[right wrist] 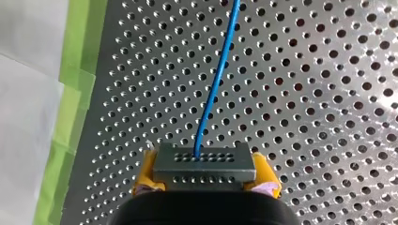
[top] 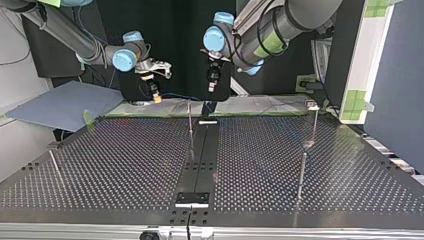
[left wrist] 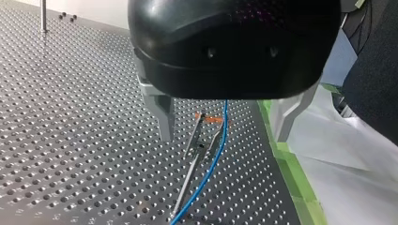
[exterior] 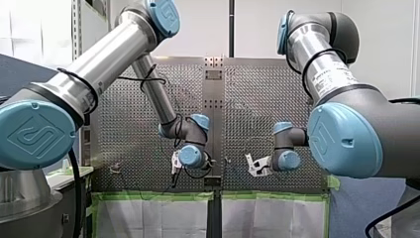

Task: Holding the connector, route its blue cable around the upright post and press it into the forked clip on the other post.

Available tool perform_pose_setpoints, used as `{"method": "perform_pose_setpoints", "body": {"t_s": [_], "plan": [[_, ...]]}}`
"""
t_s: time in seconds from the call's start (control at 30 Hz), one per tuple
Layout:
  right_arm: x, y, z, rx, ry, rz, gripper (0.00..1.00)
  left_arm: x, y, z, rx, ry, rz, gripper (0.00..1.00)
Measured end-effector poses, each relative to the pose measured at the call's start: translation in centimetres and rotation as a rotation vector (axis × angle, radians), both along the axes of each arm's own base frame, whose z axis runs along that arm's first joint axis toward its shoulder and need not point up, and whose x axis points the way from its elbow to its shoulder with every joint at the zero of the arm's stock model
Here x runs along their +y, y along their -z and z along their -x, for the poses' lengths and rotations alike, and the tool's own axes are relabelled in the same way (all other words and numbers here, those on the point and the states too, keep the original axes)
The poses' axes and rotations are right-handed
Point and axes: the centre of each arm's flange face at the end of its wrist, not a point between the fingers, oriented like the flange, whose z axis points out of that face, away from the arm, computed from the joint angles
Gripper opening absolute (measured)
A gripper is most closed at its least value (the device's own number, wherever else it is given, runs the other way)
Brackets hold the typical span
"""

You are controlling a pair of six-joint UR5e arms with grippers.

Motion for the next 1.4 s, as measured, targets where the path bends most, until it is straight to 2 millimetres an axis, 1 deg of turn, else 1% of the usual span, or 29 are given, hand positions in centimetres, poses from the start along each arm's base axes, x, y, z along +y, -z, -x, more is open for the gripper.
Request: {"method": "perform_pose_setpoints", "body": {"t_s": [0.13, 0.37, 0.67, 0.8, 1.0, 1.1, 1.33, 1.4], "plan": [[0.7, 0.3, 0.0, 0.002, -0.003, -0.005, 0.00, -0.2, 0.5, -0.3, 0.008, 0.008, 0.011, 1.00], [0.9, 0.4, -0.2, 0.002, -0.010, -0.008, 0.00, -0.7, 0.9, -1.1, 0.019, 0.022, 0.038, 1.00], [1.1, 0.4, -0.4, 0.004, -0.014, -0.014, 0.00, -2.1, 3.1, -2.1, 0.058, 0.036, 0.026, 1.00], [1.3, 0.5, -0.5, 0.004, -0.018, -0.016, 0.00, -2.9, 2.9, -2.9, 0.051, 0.050, 0.041, 1.00], [1.5, 0.5, -0.8, 0.004, -0.026, -0.018, 0.00, -4.3, 1.8, -4.4, 0.020, 0.065, 0.073, 1.00], [1.6, 0.5, -0.9, 0.004, -0.028, -0.018, 0.00, -4.6, 1.9, -4.9, 0.018, 0.063, 0.081, 1.00], [1.6, 0.4, -1.0, 0.003, -0.032, -0.017, 0.00, -4.4, 4.3, -6.0, 0.056, 0.038, 0.063, 1.00], [1.6, 0.4, -1.0, 0.003, -0.033, -0.016, 0.00, -4.3, 4.6, -6.2, 0.056, 0.034, 0.066, 1.00]]}}
